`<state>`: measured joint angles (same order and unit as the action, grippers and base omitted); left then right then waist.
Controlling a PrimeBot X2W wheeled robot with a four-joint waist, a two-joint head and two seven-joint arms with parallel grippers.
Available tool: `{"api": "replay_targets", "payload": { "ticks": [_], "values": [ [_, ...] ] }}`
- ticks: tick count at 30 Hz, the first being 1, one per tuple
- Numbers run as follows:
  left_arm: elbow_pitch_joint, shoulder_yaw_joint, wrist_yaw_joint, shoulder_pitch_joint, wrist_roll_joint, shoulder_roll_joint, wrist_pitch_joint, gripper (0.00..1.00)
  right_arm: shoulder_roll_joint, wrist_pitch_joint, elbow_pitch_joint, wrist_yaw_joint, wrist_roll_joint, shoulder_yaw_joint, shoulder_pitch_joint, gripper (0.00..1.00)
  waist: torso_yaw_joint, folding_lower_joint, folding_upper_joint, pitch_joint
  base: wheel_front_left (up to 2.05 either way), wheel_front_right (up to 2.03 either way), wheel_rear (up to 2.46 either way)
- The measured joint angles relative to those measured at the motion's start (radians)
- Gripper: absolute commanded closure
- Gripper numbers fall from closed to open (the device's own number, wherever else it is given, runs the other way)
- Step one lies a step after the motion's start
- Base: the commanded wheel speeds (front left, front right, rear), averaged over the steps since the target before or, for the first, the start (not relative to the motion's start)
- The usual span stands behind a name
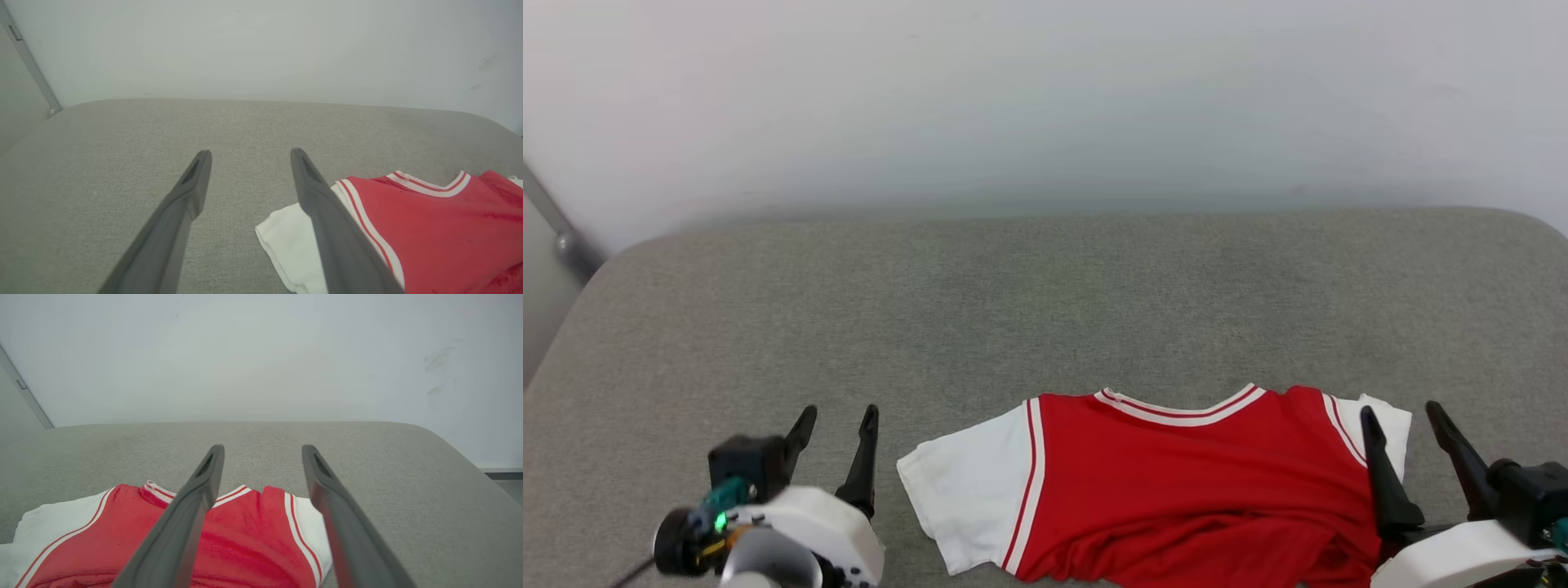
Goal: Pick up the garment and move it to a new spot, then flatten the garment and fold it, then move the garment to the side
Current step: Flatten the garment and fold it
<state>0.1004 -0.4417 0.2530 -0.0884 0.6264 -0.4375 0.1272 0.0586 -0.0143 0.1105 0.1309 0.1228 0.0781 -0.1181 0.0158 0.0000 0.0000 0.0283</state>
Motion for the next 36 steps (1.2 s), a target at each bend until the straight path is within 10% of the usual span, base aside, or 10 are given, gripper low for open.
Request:
{"api": "replay_targets", "payload": {
  "ticks": [11,18,19,20,22,36],
  "values": [
    [0.183,-0.145,-0.249,-0.251,0.107,-0.112,-0.514,0.00,-0.006,-0.020,0.089,0.000,-0.007,-0.070,0.030,0.00,0.075,0.0000,0.0000,-0.108,0.00,0.00,0.00],
    [0.247,-0.219,-0.312,-0.309,0.121,-0.135,-0.707,0.00,-0.006,-0.004,0.058,0.000,0.012,-0.077,0.056,0.00,0.112,0.0000,0.0000,-0.171,0.00,0.00,0.00],
    [0.249,-0.225,-0.316,-0.314,0.125,-0.134,-0.723,0.00,-0.007,-0.004,0.053,0.000,0.013,-0.076,0.059,0.00,0.117,0.0000,0.0000,-0.176,0.00,0.00,0.00],
    [0.252,-0.228,-0.320,-0.320,0.132,-0.134,-0.737,0.23,-0.007,-0.004,0.050,0.000,0.018,-0.076,0.061,0.00,0.121,0.0000,0.0000,-0.179,0.00,0.00,0.00],
    [0.255,-0.228,-0.319,-0.322,0.135,-0.131,-0.734,1.00,-0.007,-0.005,0.044,0.000,0.020,-0.069,0.061,0.00,0.125,0.0000,0.0000,-0.183,0.00,0.00,0.00],
    [0.217,-0.156,-0.150,-0.253,0.067,-0.061,-0.405,1.00,0.066,-0.256,-0.136,0.000,0.177,0.142,0.113,0.00,0.058,0.0000,0.0000,-0.120,0.00,0.00,0.00]
  ]
}}
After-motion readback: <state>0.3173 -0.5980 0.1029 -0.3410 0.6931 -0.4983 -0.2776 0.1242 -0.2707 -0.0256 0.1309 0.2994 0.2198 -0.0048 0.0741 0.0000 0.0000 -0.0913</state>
